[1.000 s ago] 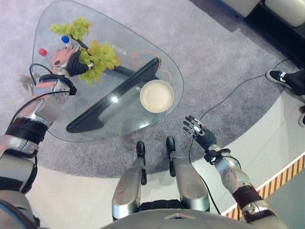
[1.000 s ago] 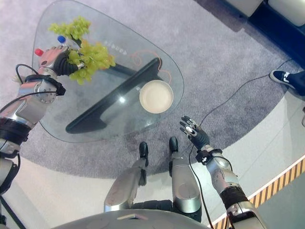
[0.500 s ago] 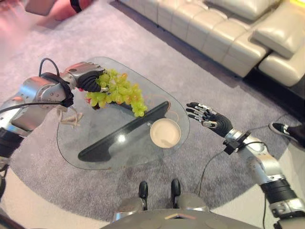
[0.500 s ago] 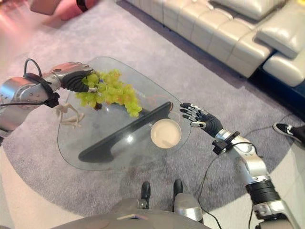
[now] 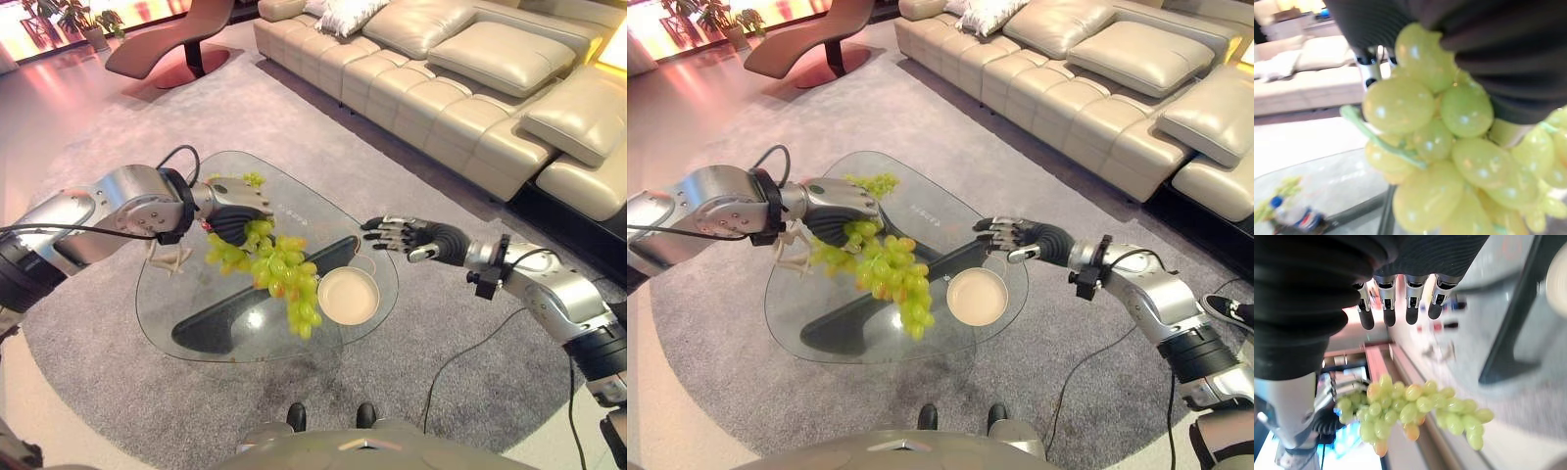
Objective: Pick up fruits into the plate
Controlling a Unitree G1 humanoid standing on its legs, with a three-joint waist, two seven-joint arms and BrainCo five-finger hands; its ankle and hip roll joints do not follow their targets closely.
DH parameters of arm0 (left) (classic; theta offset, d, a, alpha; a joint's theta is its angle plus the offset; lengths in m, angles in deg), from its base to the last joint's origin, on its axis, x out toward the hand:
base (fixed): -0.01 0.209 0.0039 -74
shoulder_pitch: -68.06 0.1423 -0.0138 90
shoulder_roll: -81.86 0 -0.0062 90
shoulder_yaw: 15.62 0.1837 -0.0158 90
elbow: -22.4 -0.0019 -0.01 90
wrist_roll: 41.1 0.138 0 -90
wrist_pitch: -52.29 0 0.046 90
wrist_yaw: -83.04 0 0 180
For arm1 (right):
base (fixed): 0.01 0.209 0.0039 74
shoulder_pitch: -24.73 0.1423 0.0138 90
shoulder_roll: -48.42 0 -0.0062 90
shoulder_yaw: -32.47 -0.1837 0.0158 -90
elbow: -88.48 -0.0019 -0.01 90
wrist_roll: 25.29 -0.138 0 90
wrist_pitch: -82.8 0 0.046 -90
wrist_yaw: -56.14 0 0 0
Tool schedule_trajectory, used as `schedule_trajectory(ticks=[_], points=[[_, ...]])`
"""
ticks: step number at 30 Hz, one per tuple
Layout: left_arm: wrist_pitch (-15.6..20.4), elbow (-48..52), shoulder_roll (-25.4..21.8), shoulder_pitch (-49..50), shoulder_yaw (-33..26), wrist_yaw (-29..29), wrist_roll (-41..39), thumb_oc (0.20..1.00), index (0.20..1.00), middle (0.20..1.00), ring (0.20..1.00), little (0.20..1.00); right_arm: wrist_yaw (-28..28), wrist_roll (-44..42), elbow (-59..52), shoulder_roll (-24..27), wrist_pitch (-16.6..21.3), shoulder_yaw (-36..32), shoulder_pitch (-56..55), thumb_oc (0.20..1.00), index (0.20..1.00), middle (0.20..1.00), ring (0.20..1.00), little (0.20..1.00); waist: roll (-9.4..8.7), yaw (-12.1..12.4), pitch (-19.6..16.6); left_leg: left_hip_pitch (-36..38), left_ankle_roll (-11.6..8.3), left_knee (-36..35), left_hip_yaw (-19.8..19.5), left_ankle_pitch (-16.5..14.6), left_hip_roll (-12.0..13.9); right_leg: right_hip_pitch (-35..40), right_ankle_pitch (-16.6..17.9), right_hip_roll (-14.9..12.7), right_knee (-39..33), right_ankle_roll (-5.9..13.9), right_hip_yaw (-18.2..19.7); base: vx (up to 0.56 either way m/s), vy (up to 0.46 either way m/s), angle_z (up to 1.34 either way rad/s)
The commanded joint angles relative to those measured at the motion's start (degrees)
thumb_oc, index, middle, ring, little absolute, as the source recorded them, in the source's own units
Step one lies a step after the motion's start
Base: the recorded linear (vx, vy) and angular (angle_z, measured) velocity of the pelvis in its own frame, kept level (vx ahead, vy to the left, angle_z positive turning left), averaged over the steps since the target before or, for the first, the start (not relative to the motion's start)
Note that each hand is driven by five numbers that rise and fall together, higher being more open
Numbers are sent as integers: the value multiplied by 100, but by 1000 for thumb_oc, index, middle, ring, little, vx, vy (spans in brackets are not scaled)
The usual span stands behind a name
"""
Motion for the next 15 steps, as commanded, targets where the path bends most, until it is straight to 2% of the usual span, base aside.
schedule_trajectory(ticks=[1, 7, 15], points=[[185, -298, 201, -823, -4, -268, -424, 200, 200, 200, 200, 200, 355, -593, -8, -273, -191, 122, 329, 1000, 1000, 1000, 1000, 1000, -180, 197, -339, 212, 62, 112, 516, -932, -201, 96, -436, -235, 211, 474, -100, -40, 22, 15], [263, -150, 550, -924, 5, -351, -542, 200, 200, 200, 200, 200, 517, -665, -69, -747, -303, 437, 255, 1000, 1000, 1000, 1000, 1000, -167, 249, -371, 196, 39, 80, 494, -921, -211, 114, -395, -275, 116, 518, -163, -40, 21, 6], [197, -63, 862, -983, 10, -532, -553, 200, 200, 200, 200, 200, 624, -672, -389, -1024, -514, 835, 191, 1000, 1000, 1000, 1000, 1000, -130, 233, -371, 160, 9, 59, 536, -890, -196, 69, -384, -307, 97, 547, -176, -25, 16, 1]])
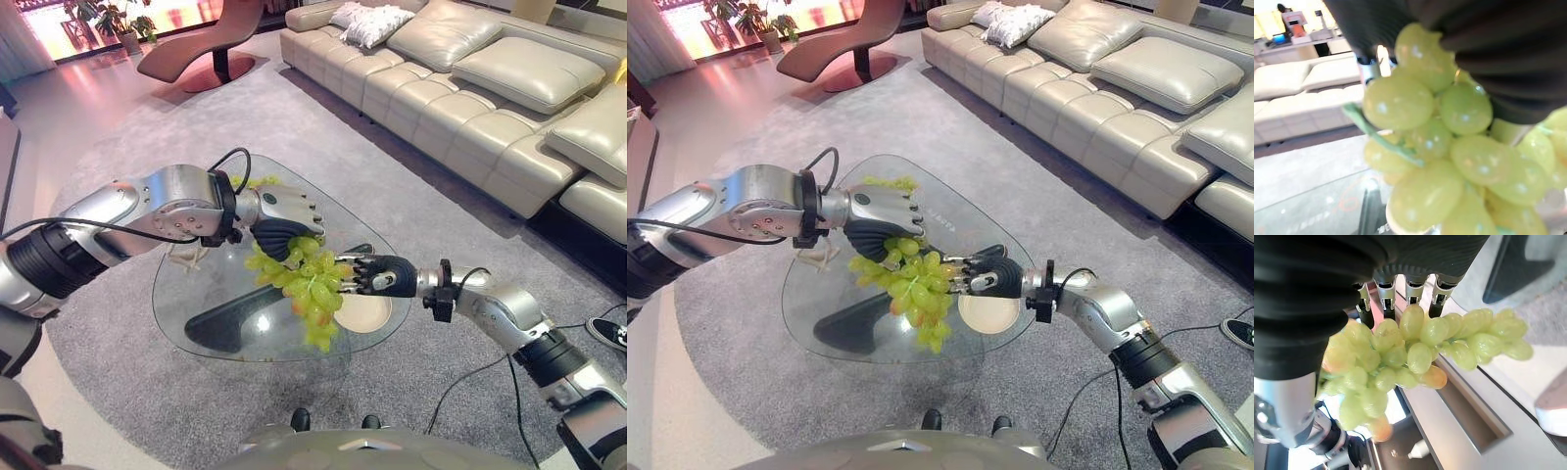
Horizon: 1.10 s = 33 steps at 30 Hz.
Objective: Pick up fruits into the plate
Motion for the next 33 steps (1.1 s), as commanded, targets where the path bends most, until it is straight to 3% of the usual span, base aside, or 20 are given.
schedule_trajectory(ticks=[1, 25, 26, 27, 33], points=[[-73, -405, 199, -644, -76, -453, -376, 200, 200, 200, 200, 200, 267, -429, -369, -176, 63, 51, 184, 1000, 1000, 1000, 1000, 1000, -190, 118, -234, 225, 33, 82, 627, -881, -148, 58, -367, -244, 97, 521, -57, -32, 31, 0], [-391, -579, 831, -360, -196, -4, -238, 200, 200, 200, 200, 200, 268, -772, -917, -1011, -297, 814, 218, 1000, 1000, 1000, 1000, 1000, -140, 74, -160, 305, 65, 94, 726, -916, -138, 88, -401, -206, 89, 487, 83, 1, 0, -1], [-400, -604, 839, -354, -190, 8, -233, 200, 200, 200, 200, 200, 167, -865, -945, -1058, -297, 835, 236, 391, 391, 391, 391, 391, -137, 77, -156, 304, 62, 92, 725, -917, -133, 85, -402, -203, 88, 489, 90, 0, 0, 0], [-399, -619, 838, -357, -187, 14, -245, 200, 200, 200, 200, 200, 126, -898, -944, -1064, -276, 840, 242, 200, 200, 200, 200, 200, -139, 77, -155, 303, 64, 93, 725, -917, -134, 85, -401, -202, 89, 489, 93, 0, 0, 0], [-471, -605, 891, -257, -245, 56, -189, 200, 200, 200, 200, 200, 43, -765, -920, -1189, -279, 871, 172, 200, 200, 200, 200, 200, -137, 78, -145, 311, 71, 92, 721, -925, -129, 81, -415, -185, 94, 480, 117, 0, 0, 0]])
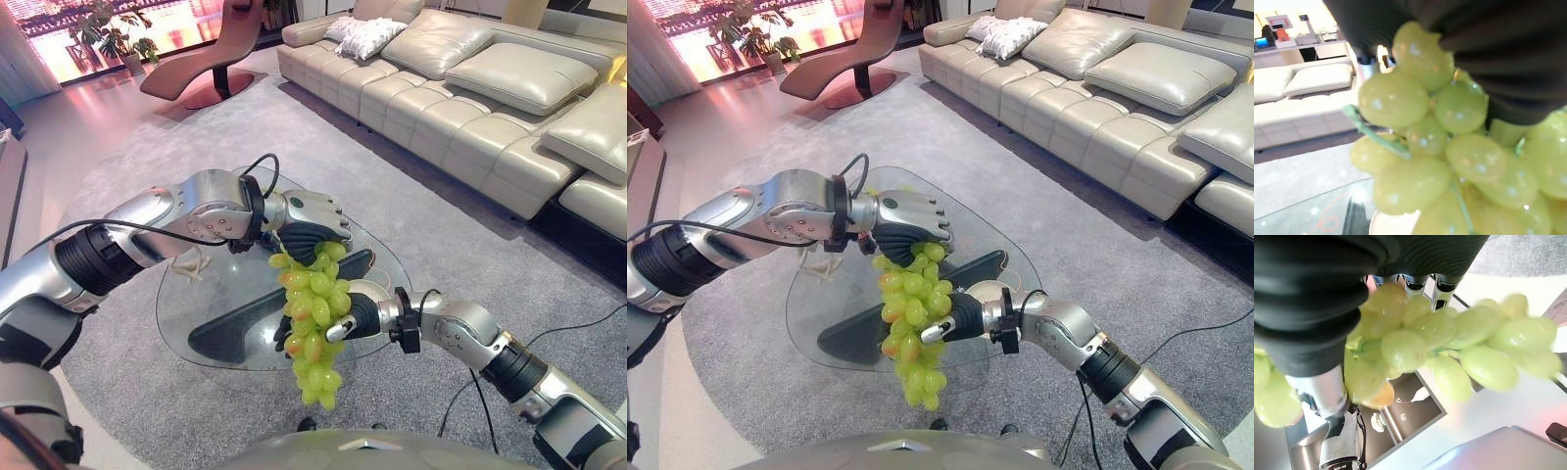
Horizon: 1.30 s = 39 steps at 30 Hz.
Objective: Pick up fruits into the plate
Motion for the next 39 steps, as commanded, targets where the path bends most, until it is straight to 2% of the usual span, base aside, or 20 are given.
schedule_trajectory(ticks=[1, 15, 17, 18, 25, 31, 32, 34, 39], points=[[-124, -424, 186, -260, -253, -132, -152, 200, 200, 200, 200, 200, 27, -428, -597, -507, 240, 17, 184, 200, 200, 200, 200, 200, -272, 101, -41, 283, 64, 95, 639, -920, -141, 91, -415, -201, 95, 477, 10, 24, -11, -4], [-259, -415, 140, 11, -525, -97, -259, 200, 200, 200, 200, 200, -158, -534, -561, -520, 336, -132, -83, 200, 200, 200, 200, 200, -266, 107, -22, 315, 77, 101, 614, -933, -129, 132, -461, -169, 120, 452, 16, 29, -10, -1], [-270, -424, 113, 82, -569, -133, -283, 533, 533, 533, 533, 533, -192, -560, -559, -492, 381, -171, -123, 200, 200, 200, 200, 200, -262, 107, -16, 320, 79, 104, 611, -938, -127, 132, -468, -168, 130, 449, 7, 39, -7, 0], [-307, -450, 106, 125, -610, -151, -337, 1000, 1000, 1000, 1000, 1000, -226, -539, -544, -476, 413, -215, -144, 200, 200, 200, 200, 200, -263, 108, -9, 328, 83, 107, 610, -941, -128, 137, -475, -165, 139, 448, 5, 57, -11, 0], [-454, -549, 78, 744, -1088, -287, -588, 1000, 1000, 1000, 1000, 1000, -397, -265, -395, -389, 674, -550, -431, 200, 200, 200, 200, 200, -275, 138, 39, 351, 103, 126, 573, -946, -122, 149, -521, -155, 213, 423, -16, 53, -11, 0], [-506, -716, -33, 2098, -2017, -479, -960, 1000, 1000, 1000, 1000, 1000, -427, 169, -100, -22, 1089, -1302, -996, 200, 200, 200, 200, 200, -291, 186, 141, 367, 122, 150, 550, -950, -110, 157, -544, -152, 257, 389, -60, 78, -8, 0], [-540, -782, 10, 2552, -2289, -554, -1047, 1000, 1000, 1000, 1000, 1000, -504, 254, 0, 56, 1181, -1521, -1131, 200, 200, 200, 200, 200, -290, 204, 172, 366, 120, 156, 549, -950, -99, 153, -546, -156, 264, 383, -80, 61, -4, 0], [-548, -849, 39, 2839, -2464, -590, -1123, 1000, 1000, 1000, 1000, 1000, -533, 319, 88, 101, 1256, -1655, -1209, 200, 200, 200, 200, 200, -286, 209, 195, 356, 119, 165, 546, -947, -94, 142, -551, -159, 277, 377, -95, 27, -2, 0], [-555, -1395, 277, 4061, -3159, -883, -1341, 1000, 1000, 1000, 1000, 1000, -856, 756, 618, 317, 1740, -2343, -1498, 200, 200, 200, 200, 200, -267, 240, 389, 242, 111, 245, 516, -924, -68, 19, -580, -174, 391, 334, -170, 19, 2, 2]])
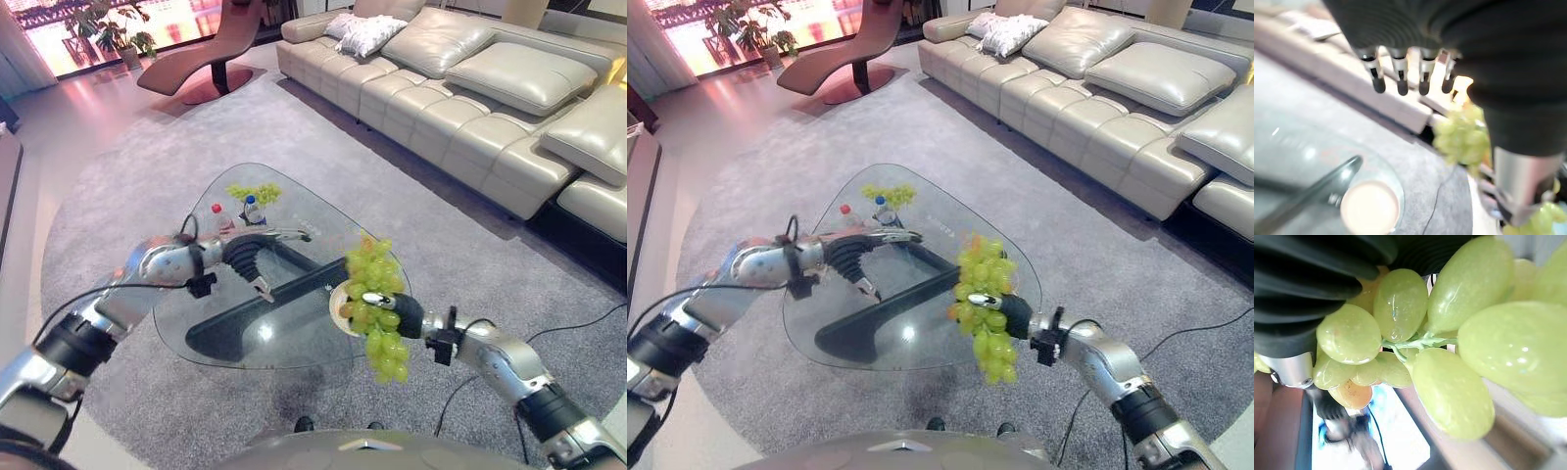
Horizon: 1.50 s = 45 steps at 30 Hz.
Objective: Pick up fruits into the plate
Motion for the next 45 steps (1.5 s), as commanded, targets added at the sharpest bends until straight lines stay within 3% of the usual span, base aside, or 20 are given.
schedule_trajectory(ticks=[1, 4, 7, 8, 9, 12, 13, 15, 16, 17, 22, 31, 45], points=[[40, -425, 77, 72, -537, -396, -402, 1000, 1000, 1000, 1000, 1000, -201, 108, -99, 77, 768, -486, 189, 200, 200, 200, 200, 200, -132, 181, 267, 207, 55, 277, 492, -869, -73, -14, -561, -178, 425, 288, -186, -1, 4, 5], [-46, -861, 368, 590, -725, -767, -568, 1000, 1000, 1000, 1000, 1000, -603, 470, 272, 136, 1178, -770, 137, 200, 200, 200, 200, 200, -104, 201, 415, 39, 48, 385, 430, -855, -69, -186, -592, -193, 559, 254, -229, -13, 6, 7], [-93, -909, 408, 633, -747, -803, -616, 1000, 1000, 1000, 1000, 1000, -638, 521, 307, 137, 1204, -803, 135, 200, 200, 200, 200, 200, -100, 204, 431, 20, 48, 399, 425, -854, -69, -204, -596, -195, 572, 250, -234, -11, 4, 11], [-52, -1268, 628, 884, -815, -1037, -717, 1000, 1000, 1000, 1000, 1000, -859, 785, 549, 144, 1471, -960, 135, 200, 200, 200, 200, 200, -82, 229, 556, -99, 47, 474, 390, -837, -73, -317, -604, -202, 641, 220, -247, -169, 30, 6], [45, -2020, 1014, 1148, -750, -1551, -656, 1000, 1000, 1000, 1000, 1000, -1488, 1283, 976, 227, 1876, -1128, 356, 200, 200, 200, 200, 200, -19, 259, 855, -392, 37, 623, 294, -806, -104, -595, -633, -207, 813, 162, -272, -201, 33, 4], [18, -2595, 1303, 1169, -651, -1903, -868, 1000, 1000, 1000, 1000, 1000, -1930, 1606, 1238, 326, 2087, -1109, 603, 200, 200, 200, 200, 200, 16, 295, 1060, -536, 38, 670, 230, -778, -121, -747, -649, -205, 911, 135, -286, -149, 9, 25], [123, -3204, 1632, 1127, -513, -2288, -807, 1000, 1000, 1000, 1000, 1000, -2297, 1867, 1521, 371, 2214, -1110, 880, 200, 200, 200, 200, 200, 48, 328, 1247, -686, 46, 723, 158, -759, -147, -909, -668, -195, 1011, 101, -305, -97, 1, 22], [117, -3268, 1672, 1115, -491, -2336, -801, 1000, 1000, 1000, 1000, 1000, -2366, 1908, 1554, 377, 2222, -1101, 922, 200, 200, 200, 200, 200, 53, 333, 1272, -705, 45, 729, 147, -755, -149, -931, -669, -193, 1025, 97, -307, -97, 12, 13], [-34, -3812, 2072, 1014, -406, -2658, -948, 1000, 1000, 1000, 1000, 1000, -2907, 2253, 1832, 415, 2246, -1020, 1314, 200, 200, 200, 200, 200, 95, 379, 1474, -876, 49, 776, 57, -726, -187, -1113, -690, -189, 1127, 62, -324, -189, 39, 11], [111, -4271, 2345, 927, -348, -2902, -831, 1000, 1000, 1000, 1000, 1000, -3257, 2495, 2065, 409, 2225, -987, 1642, 200, 200, 200, 200, 200, 122, 421, 1636, -1020, 54, 813, -17, -701, -224, -1265, -695, -186, 1198, 37, -347, -232, 55, 4], [75, -4752, 2721, 766, 51, -3260, -794, 1000, 1000, 1000, 1000, 1000, -4042, 2947, 2860, 579, 2112, -847, 2595, 200, 200, 200, 200, 200, 261, 562, 2082, -1607, 59, 1173, -216, -676, -347, -1887, -767, -259, 1676, -41, -472, -112, 57, 6], [18, -5131, 2957, 546, 559, -3308, -1079, 1000, 1000, 1000, 1000, 1000, -4685, 3148, 3862, 646, 1857, -491, 3753, 200, 200, 200, 200, 200, 464, 716, 2246, -2357, 101, 1383, -194, -601, -499, -2770, -689, -355, 1993, -10, -575, -54, 88, 7], [50, -4777, 2985, 336, 976, -3400, -1409, 1000, 1000, 1000, 1000, 1000, -5116, 3621, 4826, 586, 1331, -6, 4913, 200, 200, 200, 200, 200, 575, 935, 2246, -3280, 181, 1675, -13, -572, -632, -3803, -549, -481, 2304, 161, -569, -23, 55, 2]])
